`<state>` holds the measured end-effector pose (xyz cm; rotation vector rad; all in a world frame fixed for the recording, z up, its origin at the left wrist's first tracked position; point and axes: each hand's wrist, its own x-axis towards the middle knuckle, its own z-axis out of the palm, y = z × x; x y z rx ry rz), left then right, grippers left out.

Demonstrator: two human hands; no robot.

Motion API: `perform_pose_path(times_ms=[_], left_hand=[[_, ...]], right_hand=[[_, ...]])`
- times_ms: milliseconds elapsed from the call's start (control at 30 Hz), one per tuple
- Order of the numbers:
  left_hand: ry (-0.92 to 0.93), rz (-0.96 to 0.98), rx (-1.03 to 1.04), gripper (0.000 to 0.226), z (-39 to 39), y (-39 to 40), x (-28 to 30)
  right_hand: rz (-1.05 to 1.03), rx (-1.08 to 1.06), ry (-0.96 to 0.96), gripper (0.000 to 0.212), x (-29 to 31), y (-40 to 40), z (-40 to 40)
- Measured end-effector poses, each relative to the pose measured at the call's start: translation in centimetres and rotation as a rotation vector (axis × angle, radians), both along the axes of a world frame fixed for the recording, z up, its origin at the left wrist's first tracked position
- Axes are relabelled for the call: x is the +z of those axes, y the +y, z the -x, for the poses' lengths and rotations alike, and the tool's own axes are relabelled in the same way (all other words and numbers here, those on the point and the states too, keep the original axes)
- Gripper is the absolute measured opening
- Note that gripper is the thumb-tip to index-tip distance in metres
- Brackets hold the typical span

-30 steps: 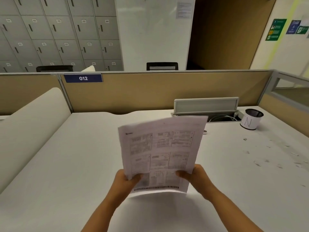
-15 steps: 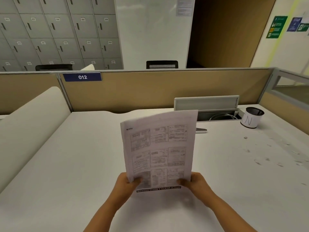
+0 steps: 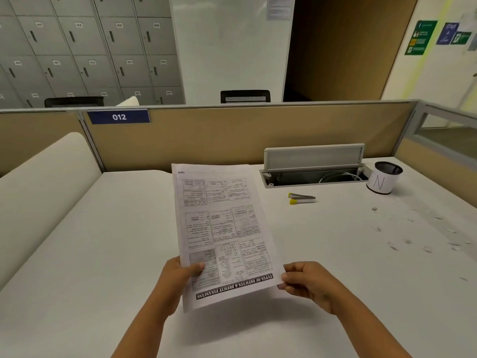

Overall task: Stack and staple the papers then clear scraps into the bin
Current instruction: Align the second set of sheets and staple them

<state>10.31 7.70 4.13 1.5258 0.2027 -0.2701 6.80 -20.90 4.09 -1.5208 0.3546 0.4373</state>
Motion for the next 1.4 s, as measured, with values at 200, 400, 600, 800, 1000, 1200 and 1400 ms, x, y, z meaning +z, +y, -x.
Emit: perform_pose_path(times_ms=[200, 400, 600, 800, 1000, 1200, 1400], left_hand=[[0.019, 0.016, 0.01, 0.023, -0.2, -0.2, -0.1], [0.041, 0.024, 0.024, 0.023, -0.2, -0.6, -0.4], [0.086, 0.041, 0.051, 0.033, -0.7, -1.0, -0.8], [0.115, 0.062, 0.108, 0.035, -1.8, -1.3, -0.9], [0.141, 0.055, 0.136, 0.034, -3.2, -2.7, -1.3], [0.162, 0.049, 0.137, 0.023, -4.0, -3.8, -2.3], [0.16, 0.051, 0.158, 0.021, -4.9, -4.0, -2.8]], right_hand=[[0.099, -0.065, -0.017, 0.021, -0.1, 0.1, -0.6], [0.16, -0.106, 0.003, 0.013, 0.0, 0.3, -1.2], [0.22, -0.068, -0.009, 0.01, -0.1, 0.0, -3.0], [0.346, 0.006, -0.021, 0.027, -0.3, -0.4, -6.5], [0.929, -0.072, -0.316, 0.035, -1.5, -4.7, -15.3], [1.293, 0.151, -0.298, 0.057, -2.9, -9.6, -22.6], [1.359, 0.299, -0.204, 0.063, -2.9, -11.1, -26.5]])
